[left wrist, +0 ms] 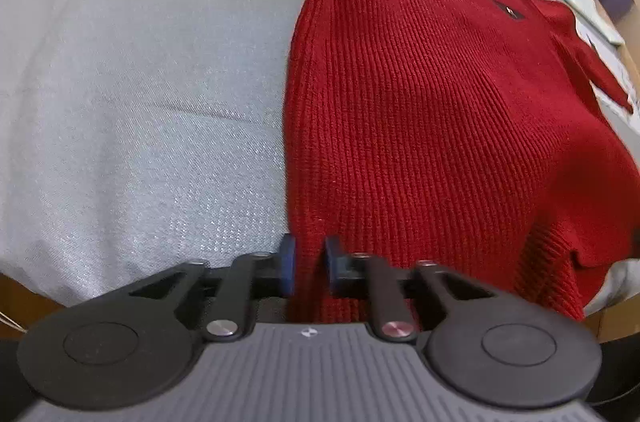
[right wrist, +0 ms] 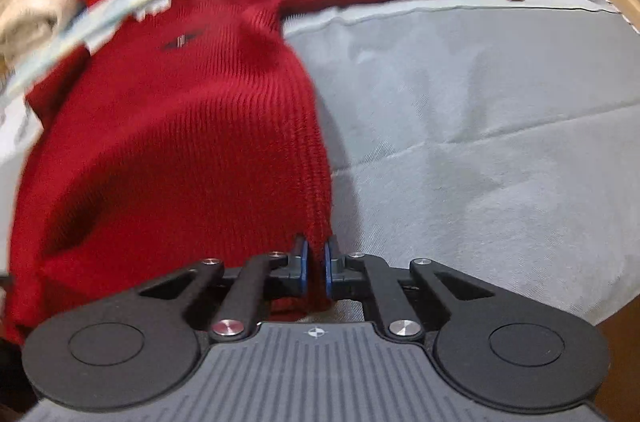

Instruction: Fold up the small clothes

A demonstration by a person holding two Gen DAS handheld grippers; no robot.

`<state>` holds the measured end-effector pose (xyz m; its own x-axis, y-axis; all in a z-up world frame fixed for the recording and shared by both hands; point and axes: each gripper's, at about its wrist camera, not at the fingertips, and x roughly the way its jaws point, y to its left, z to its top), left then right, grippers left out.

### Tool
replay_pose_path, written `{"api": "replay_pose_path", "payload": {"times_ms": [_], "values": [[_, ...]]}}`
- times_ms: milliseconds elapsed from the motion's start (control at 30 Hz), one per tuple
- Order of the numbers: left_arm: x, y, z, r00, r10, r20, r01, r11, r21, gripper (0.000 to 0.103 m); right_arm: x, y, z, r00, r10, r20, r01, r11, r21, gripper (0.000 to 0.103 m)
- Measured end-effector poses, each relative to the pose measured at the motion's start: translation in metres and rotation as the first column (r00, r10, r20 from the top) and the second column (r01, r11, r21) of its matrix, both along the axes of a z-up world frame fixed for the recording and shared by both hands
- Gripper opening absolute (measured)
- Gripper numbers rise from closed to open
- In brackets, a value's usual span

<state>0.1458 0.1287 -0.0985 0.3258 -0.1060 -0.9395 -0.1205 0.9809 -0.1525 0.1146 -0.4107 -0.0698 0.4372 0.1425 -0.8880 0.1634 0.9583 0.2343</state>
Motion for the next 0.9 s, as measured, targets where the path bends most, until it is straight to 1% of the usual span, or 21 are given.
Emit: {"api": "replay_pose_path", "payload": {"times_ms": [67,133,200,233,267,300,367,400,433,467,500,533,567,600,633,667,700,767,800,867,900], "values": [[-0.008,-0.002,0.007,0.999,-0.013,0.042,0.011,0.998,0.062,0.010,-0.005,-0.009,0.006,1.000,-0.031,-0.001,0.031,0.999,-0.008,0.007],[-0.014,-0.002,0.014,0.996,-0.023,0.081,0.013,0.992,0.123,0.008,-0.010,-0.021,0.008,0.997,-0.070,-0.031,0.070,0.997,0.013,0.007],[-0.017,-0.002,0.013,0.997,-0.023,0.069,0.010,0.982,0.189,0.007,-0.012,-0.022,0.003,0.995,-0.056,-0.079,0.058,0.998,0.015,0.007],[-0.017,-0.003,0.010,0.998,-0.019,0.052,0.007,0.976,0.219,0.007,-0.012,-0.018,-0.001,0.994,-0.026,-0.110,0.028,1.000,0.012,0.007],[-0.017,-0.003,0.008,0.999,-0.018,0.040,0.008,0.972,0.234,0.007,-0.011,-0.013,-0.005,0.991,0.008,-0.134,-0.007,1.000,0.011,0.007],[-0.017,-0.004,0.007,0.999,-0.020,0.037,0.011,0.972,0.235,0.008,-0.011,-0.006,-0.008,0.987,0.042,-0.154,-0.044,0.999,-0.009,0.008],[-0.018,-0.001,0.012,0.998,-0.008,0.065,-0.006,0.976,0.218,0.009,-0.011,0.003,-0.006,0.988,0.066,-0.143,-0.077,0.994,-0.076,0.014],[-0.020,0.000,0.017,0.996,0.000,0.091,-0.019,0.978,0.208,0.010,-0.011,0.005,-0.002,0.990,0.065,-0.123,-0.076,0.993,-0.085,0.015],[-0.020,0.000,0.021,0.994,0.006,0.113,-0.029,0.979,0.203,0.010,-0.010,0.005,0.002,0.993,0.058,-0.101,-0.066,0.994,-0.083,0.019],[-0.016,-0.005,0.021,0.991,0.007,0.131,-0.033,0.980,0.198,0.010,-0.009,0.004,0.005,0.995,0.049,-0.087,-0.056,0.995,-0.079,0.026],[-0.017,-0.006,0.022,0.991,-0.003,0.136,-0.023,0.981,0.191,0.010,-0.008,0.004,0.006,0.995,0.049,-0.085,-0.056,0.995,-0.078,0.029],[-0.018,-0.011,0.020,0.992,-0.019,0.126,-0.005,0.981,0.193,0.010,-0.008,0.006,0.003,0.993,0.055,-0.099,-0.064,0.994,-0.086,0.030],[-0.018,-0.015,0.014,0.995,-0.045,0.093,0.025,0.979,0.202,0.010,-0.008,0.009,-0.002,0.990,0.063,-0.127,-0.076,0.992,-0.102,0.030],[-0.014,-0.021,0.005,0.997,-0.073,0.035,0.064,0.976,0.210,0.010,-0.006,0.011,-0.008,0.985,0.068,-0.158,-0.089,0.988,-0.126,0.030],[-0.014,-0.026,0.001,0.996,-0.093,0.019,0.086,0.968,0.235,0.011,-0.004,0.013,-0.013,0.981,0.072,-0.178,-0.101,0.983,-0.154,0.030],[-0.015,-0.030,0.003,0.993,-0.110,0.031,0.098,0.959,0.265,0.012,-0.003,0.015,-0.013,0.981,0.075,-0.178,-0.106,0.979,-0.172,0.030],[-0.016,-0.033,0.006,0.992,-0.119,0.049,0.101,0.955,0.278,0.012,-0.003,0.014,-0.011,0.983,0.076,-0.167,-0.105,0.980,-0.170,0.030],[-0.019,-0.032,0.013,0.988,-0.124,0.093,0.096,0.961,0.261,0.013,-0.003,0.013,-0.006,0.987,0.069,-0.148,-0.092,0.984,-0.153,0.030],[-0.020,-0.032,0.014,0.989,-0.122,0.089,0.096,0.962,0.254,0.013,-0.003,0.012,-0.005,0.986,0.067,-0.152,-0.091,0.983,-0.158,0.030],[-0.017,-0.031,0.006,0.992,-0.116,0.041,0.102,0.964,0.246,0.014,-0.007,0.013,-0.009,0.984,0.075,-0.162,-0.104,0.978,-0.179,0.030],[-0.018,-0.032,0.005,0.992,-0.119,0.035,0.107,0.963,0.249,0.015,-0.004,0.017,-0.010,0.984,0.079,-0.157,-0.109,0.976,-0.188,0.030]]}}
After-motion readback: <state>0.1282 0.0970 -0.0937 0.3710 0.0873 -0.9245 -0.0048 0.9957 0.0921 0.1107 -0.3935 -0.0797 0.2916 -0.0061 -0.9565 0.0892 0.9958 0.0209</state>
